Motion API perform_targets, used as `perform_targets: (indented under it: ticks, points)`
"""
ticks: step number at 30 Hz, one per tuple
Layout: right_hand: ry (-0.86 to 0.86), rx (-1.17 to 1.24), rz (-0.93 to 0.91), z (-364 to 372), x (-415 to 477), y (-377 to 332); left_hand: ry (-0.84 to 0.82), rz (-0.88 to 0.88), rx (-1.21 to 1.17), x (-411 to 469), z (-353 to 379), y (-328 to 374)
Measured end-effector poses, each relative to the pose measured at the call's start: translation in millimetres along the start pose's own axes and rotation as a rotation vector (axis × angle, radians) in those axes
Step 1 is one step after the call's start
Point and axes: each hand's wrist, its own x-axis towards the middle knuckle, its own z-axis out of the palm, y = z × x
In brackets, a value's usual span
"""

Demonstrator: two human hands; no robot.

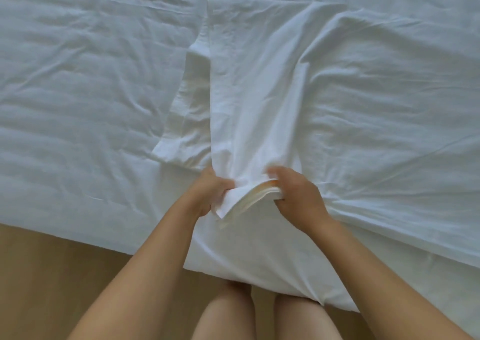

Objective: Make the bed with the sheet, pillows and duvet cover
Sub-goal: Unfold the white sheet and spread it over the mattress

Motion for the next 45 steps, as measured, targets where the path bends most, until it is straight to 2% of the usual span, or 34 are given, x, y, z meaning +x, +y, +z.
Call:
perform_targets:
  ticks: [3,6,8,13,17,19,20,22,25,28,30,32,35,38,45]
  points:
    - [0.074,-0.096,0.054,13,-19,15,-0.037,0.075,-0.056,-9,-10,-6]
    - [0.117,-0.055,0.189,18,-13,18,-0.086,0.114,-0.145,-14,-17,-8]
    - [0.127,0.032,0.178,16,-5,14,-0.058,0.144,-0.158,-16,-20,-9]
    - [0.312,0.227,0.087,1,9,-11,0.141,0.2,-0.215,-15,-31,-11]
    - [0.38,0.239,0.061,-3,7,-28,0.123,0.181,-0.161,-14,-32,-8]
    - [0.375,0.217,0.043,-6,10,-34,0.108,0.089,-0.034,-14,-28,-4]
    - [0.356,0.183,0.031,-8,14,-37,0.128,0.108,0.065,-16,-24,0]
    - [0.286,0.102,0.01,-10,22,-41,0.16,0.268,0.34,-19,-13,6]
    - [0.221,0.093,-0.018,-11,30,-44,0.086,0.584,0.703,-19,0,14]
    - [0.26,0.252,0.046,-13,33,-37,-0.007,0.661,0.938,-8,9,26]
    - [0.3,0.325,0.099,-11,34,-30,0.028,0.717,1.097,1,17,32]
    - [0.371,0.376,0.141,-5,36,-25,0.102,0.82,1.056,5,26,40]
    - [0.387,0.432,0.255,5,41,-12,0.137,0.849,0.855,7,35,62]
    - [0.344,0.302,0.412,7,39,16,0.204,0.875,0.697,16,37,101]
    - [0.325,-0.071,0.648,-62,19,141,0.402,0.78,0.816,56,45,170]
